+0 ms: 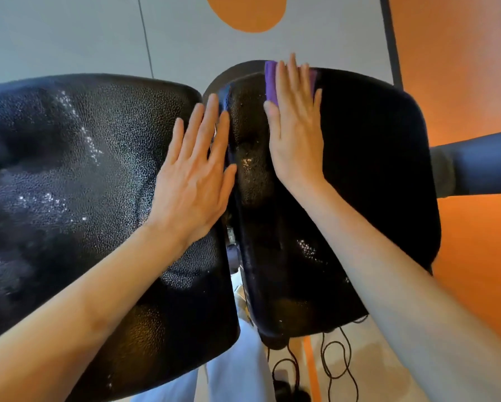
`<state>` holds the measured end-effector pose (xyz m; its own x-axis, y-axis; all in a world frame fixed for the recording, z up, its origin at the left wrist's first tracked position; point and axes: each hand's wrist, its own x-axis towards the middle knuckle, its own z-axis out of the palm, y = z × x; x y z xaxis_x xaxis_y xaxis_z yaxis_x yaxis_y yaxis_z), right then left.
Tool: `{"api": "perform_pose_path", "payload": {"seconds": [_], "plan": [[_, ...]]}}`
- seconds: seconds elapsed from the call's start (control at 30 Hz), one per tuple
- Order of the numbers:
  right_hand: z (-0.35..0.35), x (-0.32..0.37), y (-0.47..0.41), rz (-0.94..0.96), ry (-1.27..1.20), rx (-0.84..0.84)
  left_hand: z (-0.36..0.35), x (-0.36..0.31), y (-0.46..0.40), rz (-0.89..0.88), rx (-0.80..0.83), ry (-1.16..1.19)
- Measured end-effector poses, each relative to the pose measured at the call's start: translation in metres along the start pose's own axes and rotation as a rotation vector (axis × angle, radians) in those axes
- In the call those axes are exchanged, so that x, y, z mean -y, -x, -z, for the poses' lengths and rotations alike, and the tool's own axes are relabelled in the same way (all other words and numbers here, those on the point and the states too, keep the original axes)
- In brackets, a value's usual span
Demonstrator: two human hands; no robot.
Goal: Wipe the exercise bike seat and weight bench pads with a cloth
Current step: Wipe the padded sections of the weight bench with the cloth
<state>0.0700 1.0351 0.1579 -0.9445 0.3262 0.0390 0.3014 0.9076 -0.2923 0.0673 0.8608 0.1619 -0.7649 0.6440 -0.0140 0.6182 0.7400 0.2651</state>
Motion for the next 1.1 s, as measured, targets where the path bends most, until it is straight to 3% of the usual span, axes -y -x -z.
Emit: {"api": "perform_pose_path", "payload": {"seconds": [0.13,0.3,0.37,0.53,0.77,0.93,1.1], "plan": [[0.012,-0.006,0.110,0.046,-0.013,0.133,-0.002,0.006,0.014,-0.003,0.014,-0.031],[-0.003,0.012,-0.016,0.022,0.039,-0.015,-0.006,0.008,0.014,-0.016,0.007,-0.075],[-0.008,0.012,-0.028,0.021,0.037,-0.037,-0.007,0.008,0.014,-0.014,0.003,-0.080],[0.010,-0.008,0.106,0.062,0.015,0.142,-0.005,0.008,0.013,0.001,-0.006,-0.068],[-0.006,0.015,-0.011,0.083,0.030,-0.019,-0.007,0.007,0.013,-0.006,-0.020,-0.056],[0.012,-0.001,0.118,0.072,0.017,0.156,-0.004,0.009,0.012,0.000,-0.014,-0.019],[-0.005,0.016,0.009,0.073,0.039,0.015,0.001,0.013,0.021,0.001,-0.018,0.008]]}}
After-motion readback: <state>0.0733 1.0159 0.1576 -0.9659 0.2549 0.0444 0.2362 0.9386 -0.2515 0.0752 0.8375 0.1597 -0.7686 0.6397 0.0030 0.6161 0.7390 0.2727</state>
